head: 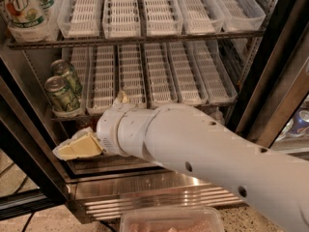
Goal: Pick green can from middle shelf of fridge
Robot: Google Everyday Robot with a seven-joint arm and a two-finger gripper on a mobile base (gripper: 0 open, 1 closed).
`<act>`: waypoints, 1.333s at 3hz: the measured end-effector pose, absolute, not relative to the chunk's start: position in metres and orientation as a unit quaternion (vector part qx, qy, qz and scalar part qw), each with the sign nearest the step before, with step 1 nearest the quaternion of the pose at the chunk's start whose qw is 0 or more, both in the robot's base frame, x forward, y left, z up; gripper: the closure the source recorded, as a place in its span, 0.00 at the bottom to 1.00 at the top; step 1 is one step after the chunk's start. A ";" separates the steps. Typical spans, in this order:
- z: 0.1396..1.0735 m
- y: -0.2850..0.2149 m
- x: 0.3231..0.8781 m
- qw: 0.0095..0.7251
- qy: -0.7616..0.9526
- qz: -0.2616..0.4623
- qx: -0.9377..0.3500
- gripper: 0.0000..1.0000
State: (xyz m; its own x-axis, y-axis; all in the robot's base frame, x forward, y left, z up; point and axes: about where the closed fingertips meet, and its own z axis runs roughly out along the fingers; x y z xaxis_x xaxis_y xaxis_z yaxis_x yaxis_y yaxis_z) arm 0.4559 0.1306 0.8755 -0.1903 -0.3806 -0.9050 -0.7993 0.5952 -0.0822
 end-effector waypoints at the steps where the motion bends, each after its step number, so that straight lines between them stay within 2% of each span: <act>1: 0.875 0.131 0.456 0.497 0.742 0.211 -0.397 0.00; 2: 0.875 0.137 0.463 0.515 0.742 0.205 -0.377 0.00; 4: 0.825 0.195 0.450 0.537 0.741 0.240 -0.324 0.00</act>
Offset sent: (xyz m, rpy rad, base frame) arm 0.0177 0.0301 -0.0347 0.2002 -0.1716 -0.3026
